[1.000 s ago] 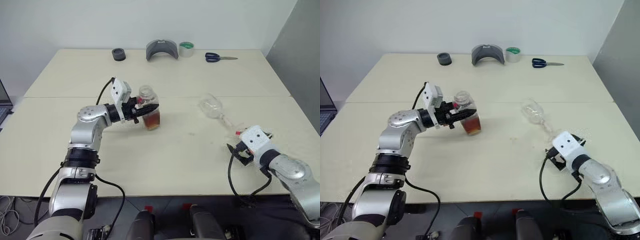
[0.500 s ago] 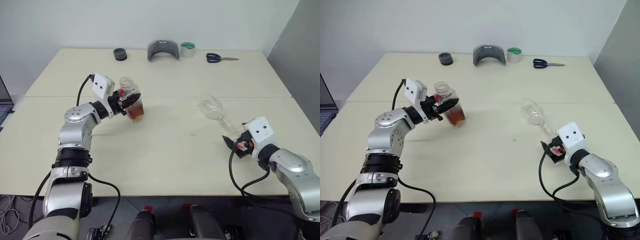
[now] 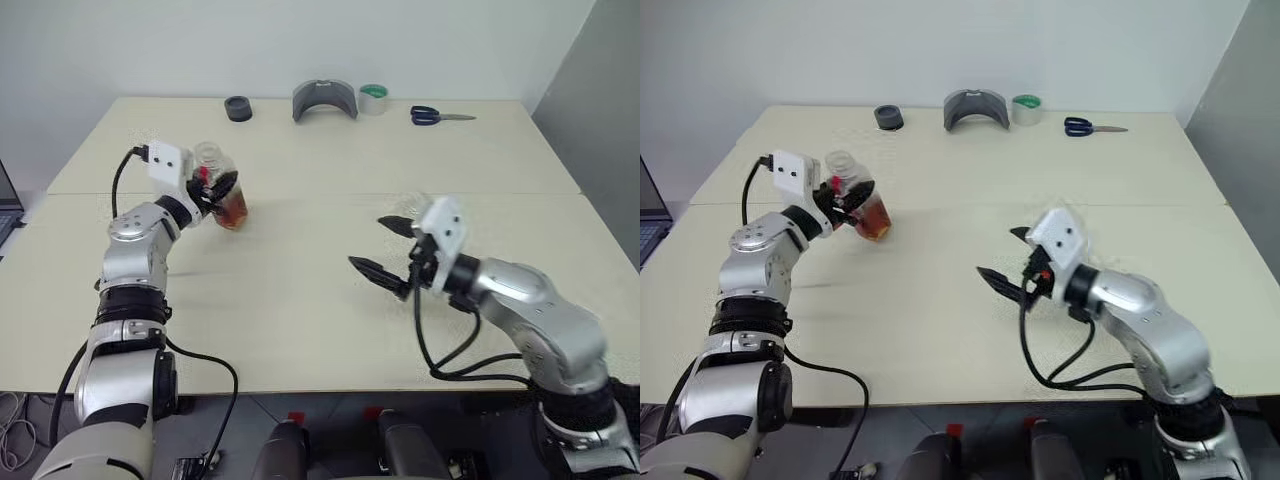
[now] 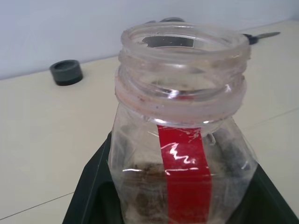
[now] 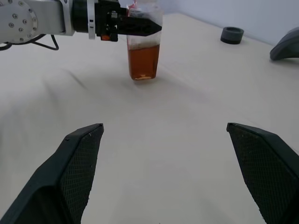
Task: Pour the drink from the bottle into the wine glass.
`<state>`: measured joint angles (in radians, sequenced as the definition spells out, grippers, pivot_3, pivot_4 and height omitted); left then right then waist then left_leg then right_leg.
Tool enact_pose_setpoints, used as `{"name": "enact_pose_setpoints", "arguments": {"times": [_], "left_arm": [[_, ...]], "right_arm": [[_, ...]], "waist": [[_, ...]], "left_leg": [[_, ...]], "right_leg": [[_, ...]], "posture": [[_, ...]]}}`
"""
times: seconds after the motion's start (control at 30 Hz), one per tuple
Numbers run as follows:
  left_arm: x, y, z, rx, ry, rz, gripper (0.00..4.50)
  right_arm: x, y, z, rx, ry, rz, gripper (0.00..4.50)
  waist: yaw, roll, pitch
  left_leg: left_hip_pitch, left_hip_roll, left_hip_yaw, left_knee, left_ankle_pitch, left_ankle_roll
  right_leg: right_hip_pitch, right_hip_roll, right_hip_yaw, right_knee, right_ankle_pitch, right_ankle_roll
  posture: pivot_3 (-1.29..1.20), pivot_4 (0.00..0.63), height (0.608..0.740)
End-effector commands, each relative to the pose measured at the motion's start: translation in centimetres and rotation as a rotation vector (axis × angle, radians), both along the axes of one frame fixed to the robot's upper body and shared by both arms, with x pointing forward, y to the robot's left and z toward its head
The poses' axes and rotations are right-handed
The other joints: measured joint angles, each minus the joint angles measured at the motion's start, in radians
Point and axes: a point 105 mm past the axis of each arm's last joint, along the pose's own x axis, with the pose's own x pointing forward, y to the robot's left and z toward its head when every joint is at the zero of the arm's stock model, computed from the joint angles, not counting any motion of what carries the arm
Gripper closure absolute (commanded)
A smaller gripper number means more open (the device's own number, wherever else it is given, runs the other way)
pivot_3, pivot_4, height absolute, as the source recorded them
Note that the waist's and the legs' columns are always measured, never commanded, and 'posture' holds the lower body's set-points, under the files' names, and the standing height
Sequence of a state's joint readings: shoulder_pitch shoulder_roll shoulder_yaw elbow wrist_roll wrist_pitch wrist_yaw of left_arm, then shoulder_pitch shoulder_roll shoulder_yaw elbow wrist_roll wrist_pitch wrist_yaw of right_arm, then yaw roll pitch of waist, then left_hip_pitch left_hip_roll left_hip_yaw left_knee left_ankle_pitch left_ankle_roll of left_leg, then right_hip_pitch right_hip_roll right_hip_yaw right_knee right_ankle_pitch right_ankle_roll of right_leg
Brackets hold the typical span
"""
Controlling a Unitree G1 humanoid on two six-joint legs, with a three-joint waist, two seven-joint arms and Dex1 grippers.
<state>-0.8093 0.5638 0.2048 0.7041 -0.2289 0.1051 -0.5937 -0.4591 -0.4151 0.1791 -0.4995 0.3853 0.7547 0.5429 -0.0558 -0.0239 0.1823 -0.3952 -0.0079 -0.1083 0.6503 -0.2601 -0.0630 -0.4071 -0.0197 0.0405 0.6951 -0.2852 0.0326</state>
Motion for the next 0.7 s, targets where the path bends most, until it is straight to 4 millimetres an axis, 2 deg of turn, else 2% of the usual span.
{"name": "enact_pose_setpoints", "arguments": {"times": [0.03, 0.23, 0.5, 0.7], "left_arm": [[0.1, 1.4, 2.2, -0.009, -0.072, 0.072, 2.70], [0.0, 2.1, 1.3, -0.032, -0.059, 0.120, 2.70], [-0.2, 2.6, -0.3, -0.077, -0.034, 0.156, 2.70], [-0.3, 3.0, -1.1, -0.111, -0.019, 0.168, 0.72]], "right_arm": [[0.5, 2.1, 0.7, -0.009, -0.062, 0.058, 0.00], [1.2, 4.3, 1.3, 0.001, -0.092, 0.087, 0.00], [1.2, 5.7, 1.6, 0.030, -0.099, 0.107, 0.00], [1.0, 6.0, 1.8, 0.041, -0.098, 0.120, 0.00]], "waist": [[0.000, 0.000, 0.000], [0.000, 0.000, 0.000], [0.000, 0.000, 0.000], [-0.001, 0.000, 0.000]], "left_leg": [[0.000, 0.000, 0.000, 0.000, 0.000, 0.000], [-0.001, 0.000, 0.000, 0.000, 0.000, 0.000], [-0.001, 0.000, -0.001, 0.000, 0.000, 0.000], [-0.001, 0.000, -0.001, 0.000, 0.000, 0.000]], "right_leg": [[0.000, 0.000, 0.000, 0.000, 0.000, 0.000], [-0.001, 0.000, 0.000, 0.001, 0.000, 0.000], [-0.002, 0.000, 0.000, 0.002, 0.000, 0.000], [-0.002, 0.000, 0.000, 0.002, 0.000, 0.000]], "posture": [[0.00, 0.150, 0.740], [0.00, 0.150, 0.740], [0.00, 0.150, 0.740], [0.00, 0.150, 0.740]]}}
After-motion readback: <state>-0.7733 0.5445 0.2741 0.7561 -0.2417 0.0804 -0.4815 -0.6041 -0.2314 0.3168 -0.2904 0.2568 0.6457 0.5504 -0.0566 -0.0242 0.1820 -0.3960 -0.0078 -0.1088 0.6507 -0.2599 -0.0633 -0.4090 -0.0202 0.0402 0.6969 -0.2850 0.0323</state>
